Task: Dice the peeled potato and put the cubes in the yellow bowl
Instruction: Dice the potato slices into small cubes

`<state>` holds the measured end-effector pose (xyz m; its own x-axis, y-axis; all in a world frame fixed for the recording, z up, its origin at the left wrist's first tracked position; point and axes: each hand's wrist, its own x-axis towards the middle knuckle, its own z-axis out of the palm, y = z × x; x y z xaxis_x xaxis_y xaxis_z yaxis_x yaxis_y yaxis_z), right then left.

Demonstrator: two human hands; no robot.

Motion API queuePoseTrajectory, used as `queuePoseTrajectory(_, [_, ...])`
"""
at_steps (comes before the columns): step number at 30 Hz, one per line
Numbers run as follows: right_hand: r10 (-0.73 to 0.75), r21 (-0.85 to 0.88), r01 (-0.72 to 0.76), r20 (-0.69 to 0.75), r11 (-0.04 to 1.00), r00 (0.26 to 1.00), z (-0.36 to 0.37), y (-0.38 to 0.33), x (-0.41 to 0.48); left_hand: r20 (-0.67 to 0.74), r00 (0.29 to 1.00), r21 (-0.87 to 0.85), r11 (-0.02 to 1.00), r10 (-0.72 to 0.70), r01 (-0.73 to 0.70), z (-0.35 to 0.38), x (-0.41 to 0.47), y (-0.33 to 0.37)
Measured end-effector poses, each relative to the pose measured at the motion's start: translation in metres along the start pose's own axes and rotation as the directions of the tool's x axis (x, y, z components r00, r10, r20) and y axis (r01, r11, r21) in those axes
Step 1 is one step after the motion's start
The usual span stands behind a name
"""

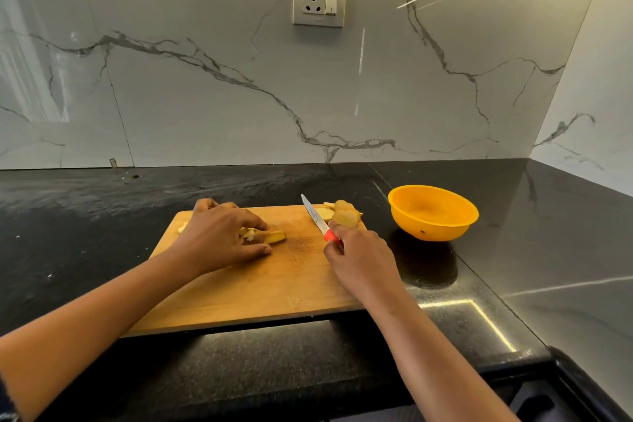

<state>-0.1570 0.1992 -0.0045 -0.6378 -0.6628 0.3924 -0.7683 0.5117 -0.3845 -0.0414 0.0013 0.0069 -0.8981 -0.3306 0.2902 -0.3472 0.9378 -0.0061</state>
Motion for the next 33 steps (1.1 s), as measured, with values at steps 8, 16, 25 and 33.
queuePoseTrajectory(8, [0.016, 0.003, -0.016, 0.006, 1.0, 1.0, 0.0, -0.001, 0.0, -0.007, 1.0, -0.024, 0.999, 0.026, -0.026, 0.0, -0.006, 0.005])
queuePoseTrajectory(16, [0.017, 0.003, -0.017, 0.005, 1.0, 1.0, -0.001, -0.001, -0.001, -0.022, 0.987, 0.015, 0.987, 0.159, -0.159, 0.001, -0.016, 0.01])
queuePoseTrajectory(25, [0.031, 0.004, -0.031, 0.013, 1.0, 0.999, -0.004, -0.002, -0.002, -0.011, 0.99, -0.01, 0.99, 0.141, -0.141, -0.008, -0.004, 0.003])
queuePoseTrajectory(33, [0.045, 0.006, -0.045, 0.029, 0.999, 0.999, -0.008, -0.004, -0.003, 0.181, 0.976, 0.0, 0.992, 0.12, -0.123, -0.002, 0.016, 0.005])
